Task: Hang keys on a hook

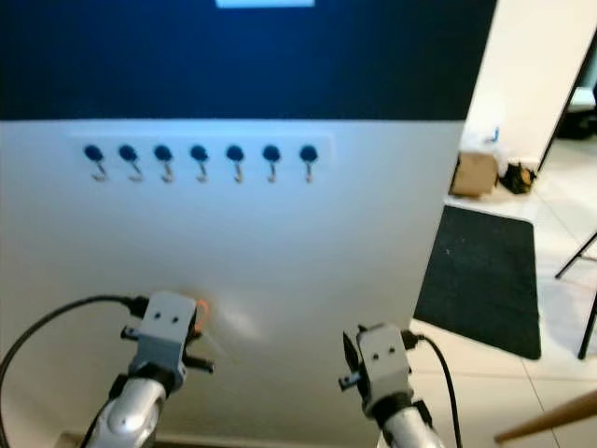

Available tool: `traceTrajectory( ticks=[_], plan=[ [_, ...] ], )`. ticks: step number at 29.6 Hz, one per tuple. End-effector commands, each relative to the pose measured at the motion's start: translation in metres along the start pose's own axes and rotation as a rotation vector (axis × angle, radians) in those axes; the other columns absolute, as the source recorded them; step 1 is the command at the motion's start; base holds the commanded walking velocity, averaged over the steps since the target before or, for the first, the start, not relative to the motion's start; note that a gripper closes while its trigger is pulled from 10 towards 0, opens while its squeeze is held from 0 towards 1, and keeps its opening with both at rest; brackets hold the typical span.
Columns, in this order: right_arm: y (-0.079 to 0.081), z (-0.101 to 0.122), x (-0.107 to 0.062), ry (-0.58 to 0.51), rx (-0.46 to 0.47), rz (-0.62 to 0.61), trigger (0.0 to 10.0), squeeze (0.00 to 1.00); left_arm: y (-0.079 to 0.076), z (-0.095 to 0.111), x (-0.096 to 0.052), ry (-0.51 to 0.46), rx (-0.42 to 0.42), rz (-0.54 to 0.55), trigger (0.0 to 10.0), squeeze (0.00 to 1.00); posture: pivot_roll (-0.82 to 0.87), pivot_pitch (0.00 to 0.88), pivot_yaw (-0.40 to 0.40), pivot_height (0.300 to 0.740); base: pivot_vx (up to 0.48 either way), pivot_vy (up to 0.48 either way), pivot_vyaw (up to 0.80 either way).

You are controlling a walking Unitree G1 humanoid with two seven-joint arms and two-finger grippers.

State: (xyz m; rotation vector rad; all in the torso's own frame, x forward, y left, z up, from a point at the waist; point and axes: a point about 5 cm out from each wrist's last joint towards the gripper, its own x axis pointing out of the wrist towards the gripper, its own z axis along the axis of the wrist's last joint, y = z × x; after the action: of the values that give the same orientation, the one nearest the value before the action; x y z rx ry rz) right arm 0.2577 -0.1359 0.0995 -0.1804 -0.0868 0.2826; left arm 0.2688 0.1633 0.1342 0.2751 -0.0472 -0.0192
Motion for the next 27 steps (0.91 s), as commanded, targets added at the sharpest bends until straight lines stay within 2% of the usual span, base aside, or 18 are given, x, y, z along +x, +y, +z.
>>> traceTrajectory(
  ticks=[1,8,14,18,23,26,27],
  plan=[
    [0.004,-0.005,-0.004,0.025,0.014,0.018,10.0,0.0,0.003,-0.004,-0.003,0.016,0.013,0.01,10.0,0.0,0.05,0.106,0.069,0.74,0.0,0.0,0.0],
    [0.007,-0.014,-0.006,0.063,0.021,0.04,10.0,0.0,0.005,-0.005,-0.002,0.024,0.022,0.046,10.0,0.0,0.05,0.11,0.062,0.74,0.0,0.0,0.0],
    [0.007,-0.028,-0.009,0.119,0.028,0.009,10.0,0.0,0.01,-0.005,-0.001,0.037,0.007,0.076,10.0,0.0,0.04,0.126,0.069,0.74,0.0,0.0,0.0],
    [0.006,-0.037,-0.009,0.155,0.011,-0.017,10.0,0.0,0.01,0.005,0.004,0.018,-0.049,0.05,10.0,0.0,0.04,0.135,0.071,0.74,0.0,0.0,0.0],
    [0.006,-0.037,-0.006,0.149,0.012,-0.01,10.0,0.0,0.016,0.023,0.011,-0.015,-0.083,0.019,10.0,0.0,0.05,0.142,0.077,0.74,0.0,0.0,0.0],
    [0.003,-0.033,0.0,0.134,0.013,-0.012,10.0,0.0,0.03,0.042,0.017,-0.036,-0.091,0.006,10.0,0.0,0.08,0.16,0.082,0.74,0.0,0.0,0.0],
    [0.003,-0.033,0.0,0.134,0.013,-0.012,10.0,0.0,0.03,0.042,0.017,-0.036,-0.091,0.006,10.0,0.0,0.08,0.16,0.082,0.74,0.0,0.0,0.0]
  ],
)
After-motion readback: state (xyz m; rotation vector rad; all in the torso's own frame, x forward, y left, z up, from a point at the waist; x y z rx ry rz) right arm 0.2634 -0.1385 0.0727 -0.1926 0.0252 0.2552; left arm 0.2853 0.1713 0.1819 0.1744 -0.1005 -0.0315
